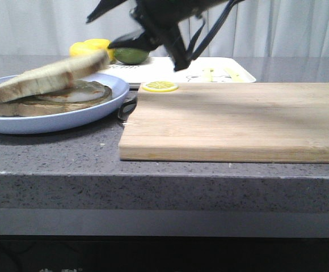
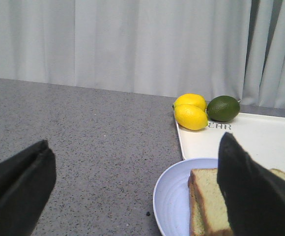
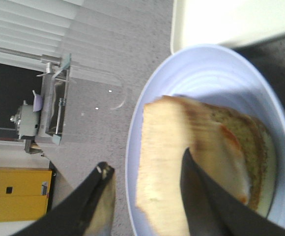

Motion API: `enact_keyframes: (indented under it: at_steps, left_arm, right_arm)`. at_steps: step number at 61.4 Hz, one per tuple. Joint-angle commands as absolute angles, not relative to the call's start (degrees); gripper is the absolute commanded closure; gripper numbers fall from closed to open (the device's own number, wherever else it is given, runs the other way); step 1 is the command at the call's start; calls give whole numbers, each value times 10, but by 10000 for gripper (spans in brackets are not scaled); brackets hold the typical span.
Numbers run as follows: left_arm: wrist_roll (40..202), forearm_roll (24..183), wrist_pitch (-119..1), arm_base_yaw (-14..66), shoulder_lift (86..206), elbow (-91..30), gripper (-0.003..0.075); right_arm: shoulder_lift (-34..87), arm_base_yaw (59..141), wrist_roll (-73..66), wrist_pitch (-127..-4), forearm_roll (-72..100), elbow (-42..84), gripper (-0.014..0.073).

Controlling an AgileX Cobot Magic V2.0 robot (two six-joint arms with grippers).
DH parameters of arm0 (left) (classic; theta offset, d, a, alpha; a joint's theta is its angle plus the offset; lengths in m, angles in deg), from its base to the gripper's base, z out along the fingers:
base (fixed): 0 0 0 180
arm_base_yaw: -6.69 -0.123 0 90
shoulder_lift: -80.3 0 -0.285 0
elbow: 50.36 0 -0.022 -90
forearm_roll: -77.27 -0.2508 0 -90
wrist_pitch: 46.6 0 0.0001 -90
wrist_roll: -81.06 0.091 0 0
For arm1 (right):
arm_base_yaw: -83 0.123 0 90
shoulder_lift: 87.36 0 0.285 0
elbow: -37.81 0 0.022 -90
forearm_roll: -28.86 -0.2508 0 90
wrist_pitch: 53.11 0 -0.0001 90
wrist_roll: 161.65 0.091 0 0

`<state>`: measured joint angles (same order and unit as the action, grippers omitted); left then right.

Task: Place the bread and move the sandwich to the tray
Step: 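Lower the bread onto the egg and open the right gripper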

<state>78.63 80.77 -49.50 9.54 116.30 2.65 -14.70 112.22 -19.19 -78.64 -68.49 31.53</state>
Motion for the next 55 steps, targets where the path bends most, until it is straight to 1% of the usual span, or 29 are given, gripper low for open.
enact_keyframes:
  at_steps: [1,10,15,20,28,30,32,35,39,43,55]
  left_arm:
    - [785,807,-448,95,1168,5,70]
    - [785,807,-448,95,1168,5,70]
    - [785,807,-448,95,1168,5,70]
    - [785,807,-448,95,1168,5,70]
    - [785,807,-448,95,1168,5,70]
    - [785,807,-448,95,1168,5,70]
    - [785,807,-448,95,1168,5,70]
    - [785,807,-448,95,1168,5,70]
    - [785,807,-448,95,1168,5,70]
    - [785,807,-448,95,1168,5,70]
    - [785,807,-446,95,1168,5,70]
  right_arm:
    - [-85,1100,-198,-839,-674,318,246]
    - [-19,1053,-198,-892,-607,309,252]
    - [23,1022,-198,-916,-557,309,292]
    - [65,990,-190,-941,-482,309,382]
    - [129,939,-170,-1001,-336,309,599]
    - [141,928,-170,-1019,-296,309,645]
    - [152,918,-170,-1038,-254,309,669]
    - [165,902,-170,-1073,-194,309,654]
    - [175,882,-168,-1115,-133,309,655]
    - [184,869,-134,-1139,-70,309,655]
    - [220,857,106,-1095,195,300,655]
